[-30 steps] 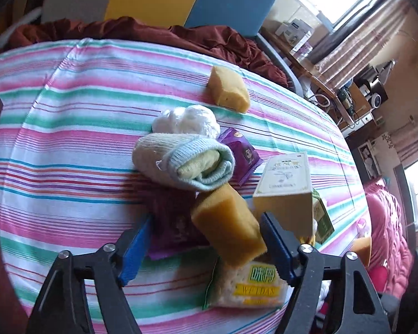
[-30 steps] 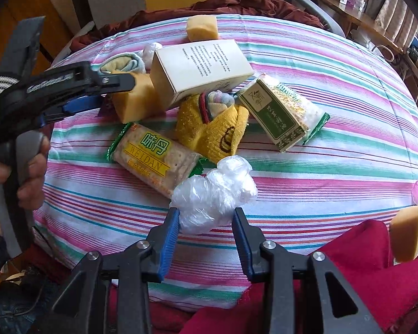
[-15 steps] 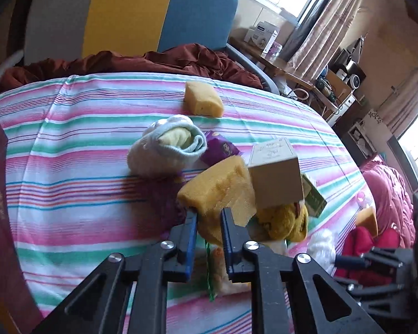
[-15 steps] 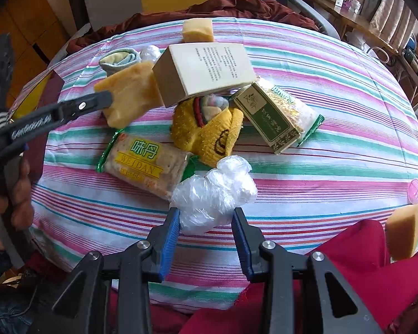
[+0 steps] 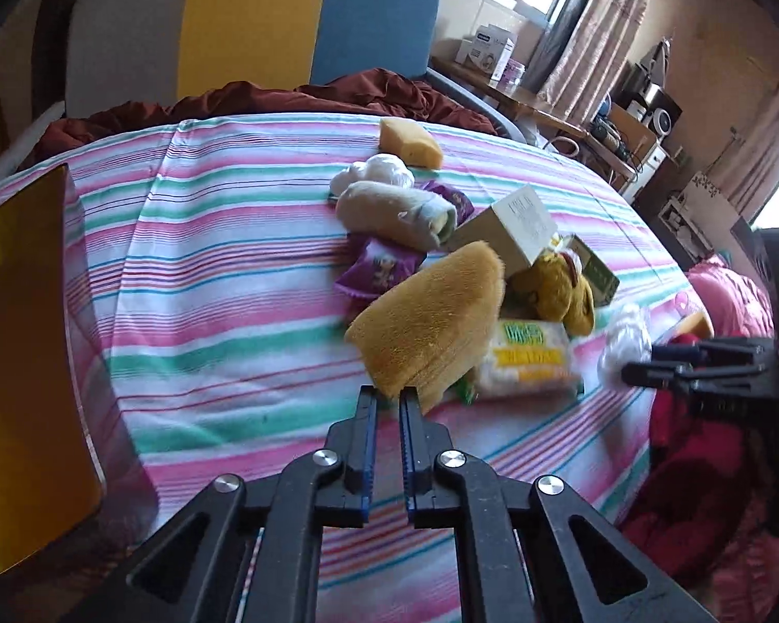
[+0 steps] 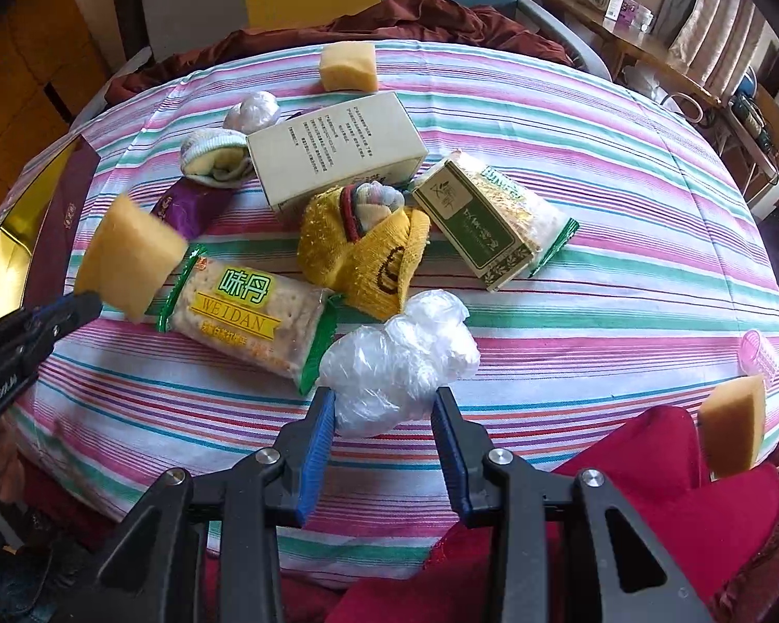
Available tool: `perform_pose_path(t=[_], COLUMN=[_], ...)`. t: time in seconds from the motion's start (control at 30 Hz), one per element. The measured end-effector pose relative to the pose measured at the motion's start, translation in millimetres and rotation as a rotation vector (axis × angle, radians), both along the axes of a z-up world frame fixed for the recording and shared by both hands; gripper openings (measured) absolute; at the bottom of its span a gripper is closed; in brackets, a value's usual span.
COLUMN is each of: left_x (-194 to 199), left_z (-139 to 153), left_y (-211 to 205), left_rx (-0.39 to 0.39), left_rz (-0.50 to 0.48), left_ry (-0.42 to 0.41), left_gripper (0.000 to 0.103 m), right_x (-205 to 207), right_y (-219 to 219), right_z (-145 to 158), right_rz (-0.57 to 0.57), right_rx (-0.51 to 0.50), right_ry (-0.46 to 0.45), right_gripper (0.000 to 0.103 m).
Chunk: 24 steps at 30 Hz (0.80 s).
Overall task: Organize objects
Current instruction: 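Grasp the yellow sponge with the left gripper, then carry the sponge with the left gripper while the right gripper carries the bag over the gold tray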
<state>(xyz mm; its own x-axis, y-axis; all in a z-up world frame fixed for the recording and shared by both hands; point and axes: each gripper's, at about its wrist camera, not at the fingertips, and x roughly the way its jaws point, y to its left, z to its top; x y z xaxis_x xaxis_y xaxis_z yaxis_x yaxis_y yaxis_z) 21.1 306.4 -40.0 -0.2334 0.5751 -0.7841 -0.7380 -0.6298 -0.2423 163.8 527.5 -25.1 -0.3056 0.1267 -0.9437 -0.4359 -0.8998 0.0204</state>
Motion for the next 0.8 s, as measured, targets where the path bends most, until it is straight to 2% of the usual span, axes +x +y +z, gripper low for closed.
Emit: perform_pose_path(t=[0.03, 0.07, 0.13, 0.27, 0.37, 0.43, 0.5, 0.53, 0.57, 0.6, 0.8], left_x=[2, 4, 8, 14, 19, 19, 17, 16, 13, 10, 3], left_z=[2, 5, 14, 27, 27, 24, 21, 17, 13, 8, 8], left_y=[-4, -7, -10, 5, 27, 39, 48, 51, 53, 56, 44], left_rx=[-0.001, -0.007, 0.005, -0.009, -0.056, -0.079, -0.100, -0.113, -0.120, -0.130, -0.072], left_rz=[-0.008, -0.008, -0.010, -0.124, -0.242, -0.319, -0.362, -0.376, -0.386, -0.391, -0.269], left_ry=[0.016, 0.041, 0.114, 0.231, 0.345, 0.374, 0.391, 0.383, 0.360, 0.326, 0.255], left_gripper=[0.026, 0.050, 0.070, 0.073, 0.080, 0.083, 0.083, 0.078, 0.052, 0.040, 0.035], right_x=[0, 0, -1, 1, 6, 6, 6, 6, 6, 6, 8], right_y=[0, 0, 0, 1, 1, 1, 2, 2, 3, 3, 2], right_z=[0, 0, 0, -1, 1, 0, 0, 0, -1, 0, 1], right_rz=[0.000, 0.000, -0.001, 0.001, 0.008, 0.010, 0.010, 0.011, 0.011, 0.011, 0.008], right_rx=[0.001, 0.000, -0.001, -0.006, -0.017, -0.023, -0.029, -0.034, -0.038, -0.039, -0.027], right_ry=[0.000, 0.001, 0.002, 0.007, 0.008, 0.011, 0.014, 0.015, 0.016, 0.016, 0.008], right_gripper=[0.038, 0.038, 0.038, 0.038, 0.038, 0.038, 0.038, 0.038, 0.038, 0.038, 0.037])
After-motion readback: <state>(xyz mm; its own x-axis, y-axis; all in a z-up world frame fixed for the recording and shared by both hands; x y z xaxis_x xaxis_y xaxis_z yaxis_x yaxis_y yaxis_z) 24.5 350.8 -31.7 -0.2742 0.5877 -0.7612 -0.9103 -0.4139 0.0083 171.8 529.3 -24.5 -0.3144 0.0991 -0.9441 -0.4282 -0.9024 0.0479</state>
